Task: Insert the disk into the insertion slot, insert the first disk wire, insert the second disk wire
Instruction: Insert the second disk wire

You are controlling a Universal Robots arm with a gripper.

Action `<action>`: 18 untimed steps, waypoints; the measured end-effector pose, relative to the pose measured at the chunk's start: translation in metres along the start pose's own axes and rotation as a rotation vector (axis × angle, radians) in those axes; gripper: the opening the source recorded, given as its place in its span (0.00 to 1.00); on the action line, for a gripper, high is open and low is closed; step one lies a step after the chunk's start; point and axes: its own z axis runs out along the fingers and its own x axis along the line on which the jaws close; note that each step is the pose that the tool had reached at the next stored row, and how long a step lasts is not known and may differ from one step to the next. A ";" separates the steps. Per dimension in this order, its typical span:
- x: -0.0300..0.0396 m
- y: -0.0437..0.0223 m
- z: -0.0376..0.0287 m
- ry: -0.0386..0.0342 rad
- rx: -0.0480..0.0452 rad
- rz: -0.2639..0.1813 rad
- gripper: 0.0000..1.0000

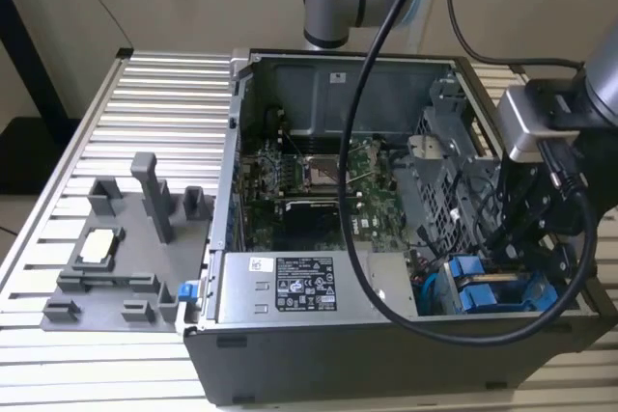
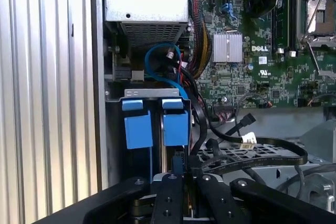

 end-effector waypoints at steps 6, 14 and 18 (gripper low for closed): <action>0.0001 -0.0025 0.0019 -0.0002 0.0001 0.000 0.16; 0.0003 -0.0027 0.0031 -0.0011 -0.0024 0.004 0.16; 0.0001 -0.0026 0.0018 -0.0001 -0.0039 0.004 0.16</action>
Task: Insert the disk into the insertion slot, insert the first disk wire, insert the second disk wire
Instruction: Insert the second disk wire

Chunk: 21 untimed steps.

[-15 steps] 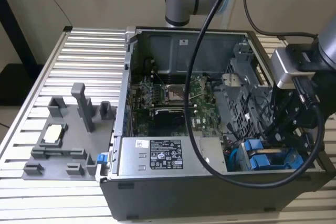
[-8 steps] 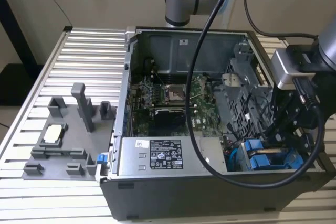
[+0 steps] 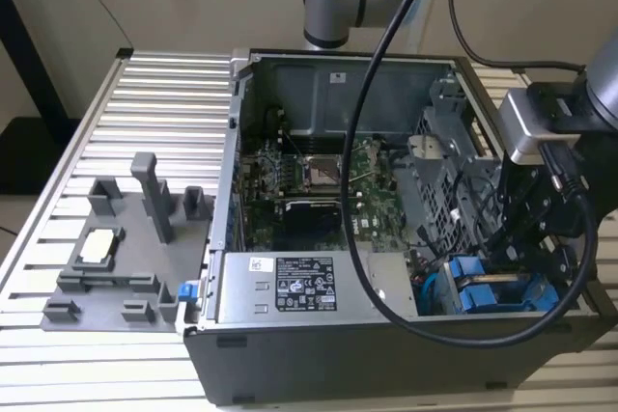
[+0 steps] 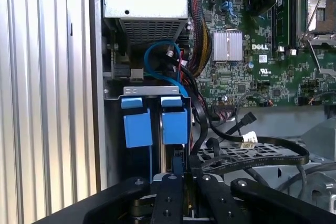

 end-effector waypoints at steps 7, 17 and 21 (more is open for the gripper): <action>0.0003 -0.0001 0.0029 -0.0002 0.0000 0.000 0.16; 0.0011 -0.0029 0.0065 -0.0002 -0.0073 0.001 0.24; 0.0005 -0.0056 -0.0001 0.0006 -0.0262 0.003 0.30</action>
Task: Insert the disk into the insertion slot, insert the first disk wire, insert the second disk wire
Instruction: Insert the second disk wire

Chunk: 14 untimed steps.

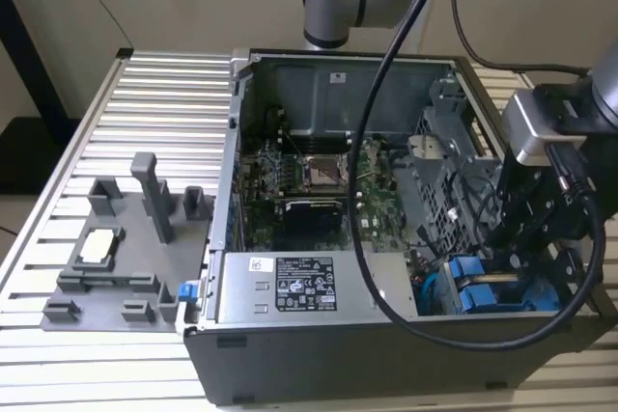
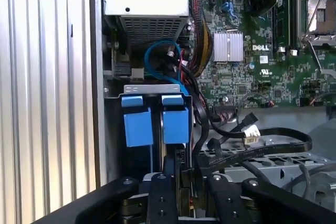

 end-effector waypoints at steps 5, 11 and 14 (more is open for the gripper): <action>-0.0020 0.0007 -0.0178 0.0003 -0.0090 0.001 0.30; -0.0041 0.0016 -0.0359 0.0002 -0.0091 0.001 0.30; -0.0047 0.0020 -0.0419 0.0003 -0.0091 0.001 0.30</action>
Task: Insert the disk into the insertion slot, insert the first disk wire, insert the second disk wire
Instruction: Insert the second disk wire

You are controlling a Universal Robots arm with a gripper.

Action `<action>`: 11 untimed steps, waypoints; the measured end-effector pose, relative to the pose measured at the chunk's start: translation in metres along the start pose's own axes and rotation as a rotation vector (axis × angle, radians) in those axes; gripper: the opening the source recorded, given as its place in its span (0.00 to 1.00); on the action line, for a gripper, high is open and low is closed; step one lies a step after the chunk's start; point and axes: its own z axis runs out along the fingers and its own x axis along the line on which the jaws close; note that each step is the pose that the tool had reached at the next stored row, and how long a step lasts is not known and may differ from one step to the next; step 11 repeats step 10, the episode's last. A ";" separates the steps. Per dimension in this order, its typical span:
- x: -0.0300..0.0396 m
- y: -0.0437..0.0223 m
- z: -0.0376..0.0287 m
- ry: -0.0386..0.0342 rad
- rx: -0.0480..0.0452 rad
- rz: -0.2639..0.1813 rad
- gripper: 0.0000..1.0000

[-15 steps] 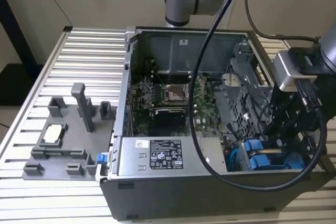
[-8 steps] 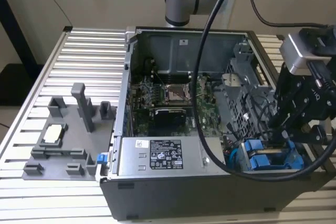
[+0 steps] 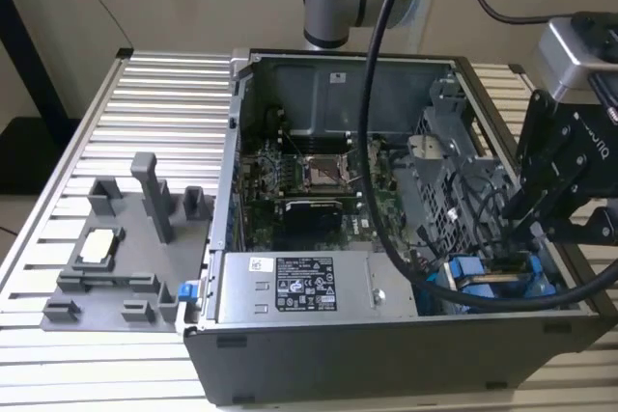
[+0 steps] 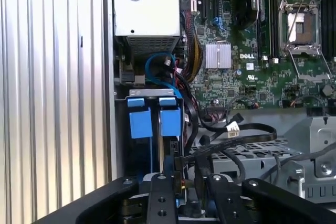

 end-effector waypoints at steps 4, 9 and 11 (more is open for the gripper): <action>-0.0003 0.0002 -0.0032 -0.0002 0.0000 0.000 0.30; -0.0004 0.0002 -0.0035 -0.0001 0.0000 0.000 0.30; -0.0004 0.0002 -0.0036 -0.0001 0.0000 0.000 0.30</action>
